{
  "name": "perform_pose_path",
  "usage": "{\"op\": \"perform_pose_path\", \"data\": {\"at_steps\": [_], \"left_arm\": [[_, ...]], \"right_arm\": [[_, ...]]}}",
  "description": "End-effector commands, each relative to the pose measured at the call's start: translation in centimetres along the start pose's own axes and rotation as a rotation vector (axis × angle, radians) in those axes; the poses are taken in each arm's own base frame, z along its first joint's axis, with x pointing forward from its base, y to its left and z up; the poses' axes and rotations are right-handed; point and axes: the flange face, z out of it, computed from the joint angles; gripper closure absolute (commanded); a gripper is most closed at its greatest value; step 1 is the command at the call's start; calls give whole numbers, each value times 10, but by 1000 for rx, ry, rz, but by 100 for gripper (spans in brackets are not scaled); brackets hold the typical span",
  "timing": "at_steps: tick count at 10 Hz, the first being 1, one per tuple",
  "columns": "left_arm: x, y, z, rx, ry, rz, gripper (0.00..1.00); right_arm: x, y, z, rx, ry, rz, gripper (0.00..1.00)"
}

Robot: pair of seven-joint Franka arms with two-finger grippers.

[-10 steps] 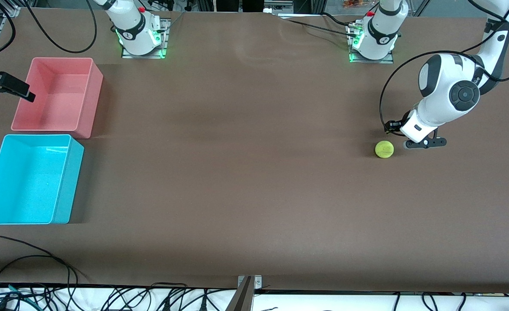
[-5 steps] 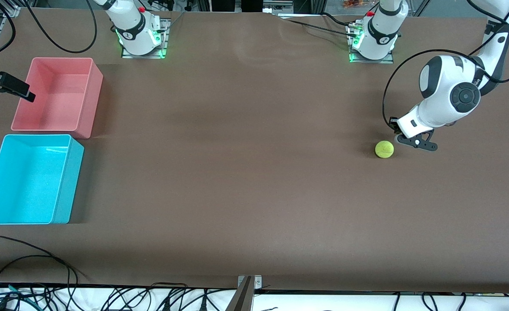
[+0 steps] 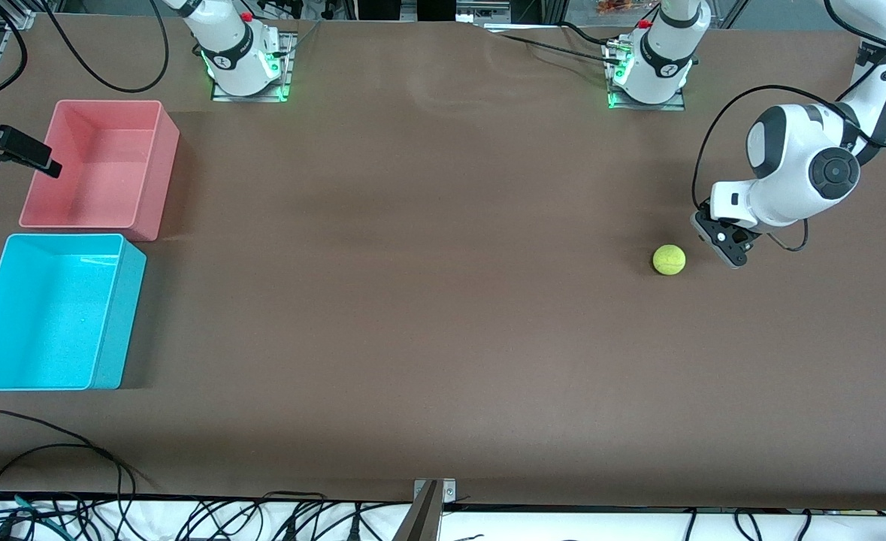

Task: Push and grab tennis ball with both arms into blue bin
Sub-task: 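Lower the left gripper to the table beside the tennis ball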

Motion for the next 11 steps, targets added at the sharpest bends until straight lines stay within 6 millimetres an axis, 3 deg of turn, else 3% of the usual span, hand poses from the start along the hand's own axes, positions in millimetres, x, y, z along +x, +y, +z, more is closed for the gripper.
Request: {"op": "perform_pose_path", "data": {"at_steps": [1, 5, 11], "left_arm": [[-2, -14, 18, 55, 47, 333, 100], [-4, -30, 46, 83, 79, 548, 100], [6, -44, 77, 108, 101, 574, 100]], "right_arm": [[-2, 1, -2, 22, -3, 1, 0], [-2, 1, -1, 21, -4, 1, 0], [-1, 1, 0, 21, -3, 1, 0]]}}
